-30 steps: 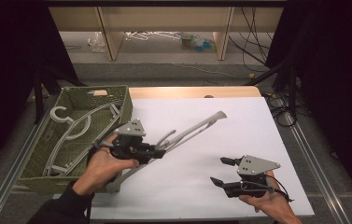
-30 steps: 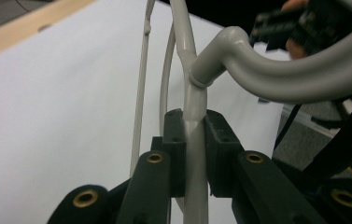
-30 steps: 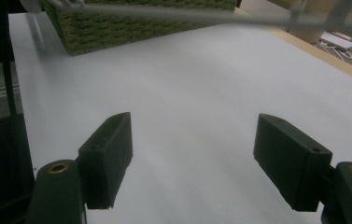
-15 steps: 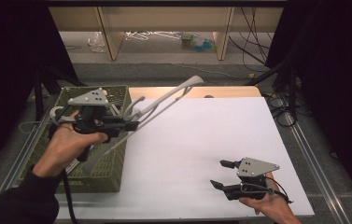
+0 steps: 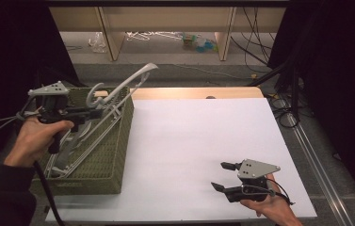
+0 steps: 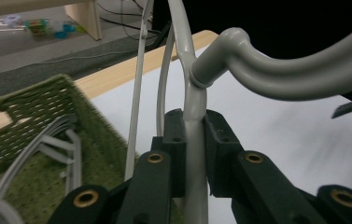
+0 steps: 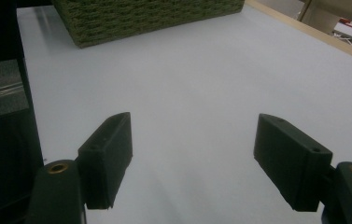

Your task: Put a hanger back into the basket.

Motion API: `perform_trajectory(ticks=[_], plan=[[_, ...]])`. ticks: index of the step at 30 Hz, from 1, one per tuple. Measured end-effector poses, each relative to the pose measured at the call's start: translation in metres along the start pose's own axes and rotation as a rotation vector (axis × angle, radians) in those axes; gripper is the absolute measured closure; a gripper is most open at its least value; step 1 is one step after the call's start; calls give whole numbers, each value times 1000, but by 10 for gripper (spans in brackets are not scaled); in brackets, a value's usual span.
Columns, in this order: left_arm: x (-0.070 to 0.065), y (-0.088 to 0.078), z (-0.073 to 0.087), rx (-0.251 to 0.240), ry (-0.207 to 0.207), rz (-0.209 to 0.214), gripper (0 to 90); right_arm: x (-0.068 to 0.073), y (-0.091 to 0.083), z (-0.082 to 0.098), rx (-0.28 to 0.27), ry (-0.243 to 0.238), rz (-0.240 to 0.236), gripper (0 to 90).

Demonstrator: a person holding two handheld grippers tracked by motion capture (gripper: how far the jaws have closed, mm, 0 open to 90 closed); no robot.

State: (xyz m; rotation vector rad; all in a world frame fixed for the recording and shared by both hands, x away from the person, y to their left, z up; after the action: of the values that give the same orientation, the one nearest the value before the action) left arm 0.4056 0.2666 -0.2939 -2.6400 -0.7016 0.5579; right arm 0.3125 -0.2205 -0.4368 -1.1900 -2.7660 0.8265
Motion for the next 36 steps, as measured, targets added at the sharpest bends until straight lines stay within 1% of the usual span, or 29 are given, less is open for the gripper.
perform_trajectory(ticks=[1, 2, 3, 5, 6, 7, 8, 9, 12, 13, 14, 16, 17, 19, 22, 24, 25, 26, 27, 28, 29, 30, 31, 33, 34, 35, 36], plan=[[4, -3, 2, 3, 6, -14, 800, 0, 0, 0, 0, -1, -1, 291], [8, -5, 4, 2, 7, -14, 800, 0, 0, 0, 0, -2, -1, 291], [12, -7, 6, -8, -1, -14, 800, 0, 0, 0, 0, -2, -2, 291], [19, -11, 10, -12, -12, -27, 799, 0, 1, 0, 1, -1, -2, 291], [22, -13, 13, -3, -10, -36, 800, 0, 1, 0, 3, -1, -2, 291], [22, -13, 13, -3, -10, -36, 800, 0, 2, 1, -6, 2, 1, 291], [27, -15, 17, 12, -14, -49, 799, 0, 1, 1, 3, -1, -3, 291], [30, -16, 20, 11, -21, -53, 799, 0, 1, 1, 4, -1, -4, 291], [39, -20, 27, 11, -24, -64, 800, 0, 1, 1, 3, -1, -4, 291], [41, -21, 30, 17, -30, -75, 800, 0, 1, 0, 3, 0, -6, 291], [44, -23, 32, 20, -27, -77, 800, 0, 1, 0, 2, 1, -6, 291], [46, -24, 35, 22, -33, -78, 800, 0, 1, 0, 2, -1, -5, 290], [50, -26, 40, 35, -30, -87, 800, 0, 1, 1, 2, 0, -5, 289], [52, -26, 47, 57, -37, -99, 799, 0, 1, 0, 1, 3, -4, 283], [55, -28, 55, 71, -46, -107, 799, 0, 1, 0, -2, 13, -2, 264], [58, -29, 60, 81, -64, -111, 799, 0, 2, 0, -1, 18, -4, 251], [60, -31, 63, 104, -57, -117, 799, 0, 2, 0, -1, 20, -3, 246], [61, -30, 65, 98, -76, -119, 799, 0, 2, 0, 0, 22, -5, 243], [62, -30, 67, 99, -86, -120, 799, 0, 2, 0, -1, 23, -5, 239], [64, -30, 69, 96, -94, -117, 799, 0, 2, 0, -3, 25, -5, 229], [65, -30, 70, 106, -101, -117, 799, 0, 2, 0, -4, 24, -4, 223], [66, -28, 72, 99, -110, -120, 799, 0, 2, 0, -3, 24, -5, 224], [66, -28, 72, 99, -110, -120, 799, 0, 3, 0, -13, 28, 2, 224], [71, -23, 78, 152, -132, -116, 799, 0, 3, 0, -1, 24, -6, 224], [73, -20, 79, 152, -144, -122, 799, 0, 3, 0, 0, 22, -7, 224], [73, -20, 79, 152, -144, -122, 799, 1, 3, 0, -1, 21, -7, 224], [77, -17, 82, 166, -168, -124, 800, 1, 2, 0, -1, 23, -8, 224]])
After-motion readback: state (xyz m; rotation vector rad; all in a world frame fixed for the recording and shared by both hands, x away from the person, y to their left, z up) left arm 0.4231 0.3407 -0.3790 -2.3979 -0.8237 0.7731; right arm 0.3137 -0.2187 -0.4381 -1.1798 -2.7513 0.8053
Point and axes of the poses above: each handheld gripper's, and its own axes: y roughly forward along the jaws, z roughly out of its underside, x roughly to its left, the point moved 2 cm from there along y, roughly forward along the jaws, and after that the axes turned 15 degrees about z, right-handed, at the moved point
